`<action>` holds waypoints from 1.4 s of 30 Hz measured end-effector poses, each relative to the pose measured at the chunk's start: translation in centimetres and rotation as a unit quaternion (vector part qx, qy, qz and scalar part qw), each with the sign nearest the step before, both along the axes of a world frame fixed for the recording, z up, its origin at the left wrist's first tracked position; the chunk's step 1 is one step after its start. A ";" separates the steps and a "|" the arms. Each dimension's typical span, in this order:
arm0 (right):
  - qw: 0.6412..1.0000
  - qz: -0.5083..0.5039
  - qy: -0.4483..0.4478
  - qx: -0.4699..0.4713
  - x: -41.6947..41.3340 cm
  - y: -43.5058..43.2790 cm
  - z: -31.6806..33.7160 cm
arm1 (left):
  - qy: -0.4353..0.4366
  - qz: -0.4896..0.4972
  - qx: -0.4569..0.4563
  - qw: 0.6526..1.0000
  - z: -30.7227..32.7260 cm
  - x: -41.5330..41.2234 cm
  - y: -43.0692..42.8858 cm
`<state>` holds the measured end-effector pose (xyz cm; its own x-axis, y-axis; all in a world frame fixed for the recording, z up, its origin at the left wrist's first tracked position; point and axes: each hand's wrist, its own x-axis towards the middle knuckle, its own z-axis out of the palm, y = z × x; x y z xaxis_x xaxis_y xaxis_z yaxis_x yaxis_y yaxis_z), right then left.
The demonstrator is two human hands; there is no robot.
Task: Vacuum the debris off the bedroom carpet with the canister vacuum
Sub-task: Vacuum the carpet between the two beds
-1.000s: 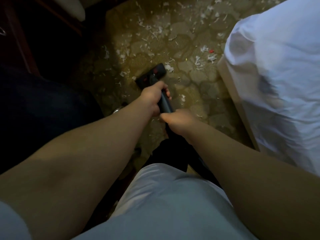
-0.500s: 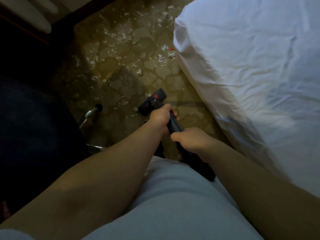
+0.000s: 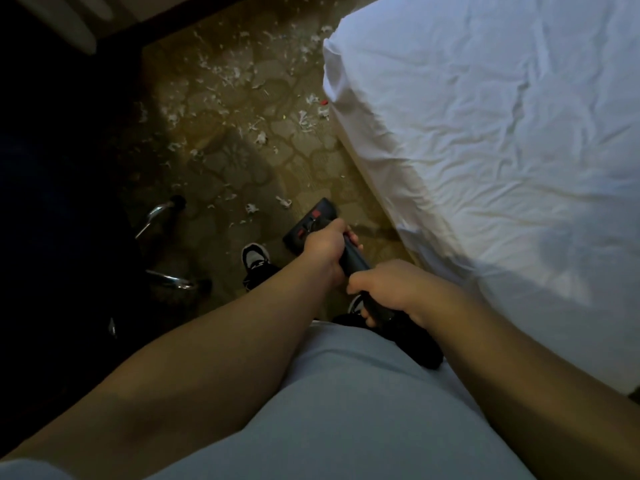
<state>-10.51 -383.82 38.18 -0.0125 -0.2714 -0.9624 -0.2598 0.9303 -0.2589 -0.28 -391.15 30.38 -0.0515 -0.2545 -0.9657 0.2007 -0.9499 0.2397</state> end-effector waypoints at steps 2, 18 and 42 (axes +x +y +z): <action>1.000 0.010 -0.002 -0.006 1.2 -0.8 -0.2 | -0.005 0.011 -0.006 1.000 0.1 1.5 -0.6; 0.996 0.080 -0.026 -0.026 18.0 -16.5 -3.1 | -0.033 0.096 -0.016 0.995 -1.3 19.2 -14.9; 0.990 0.074 -0.067 -0.095 34.7 -35.6 -11.1 | -0.101 0.124 -0.091 0.983 -5.6 35.7 -34.1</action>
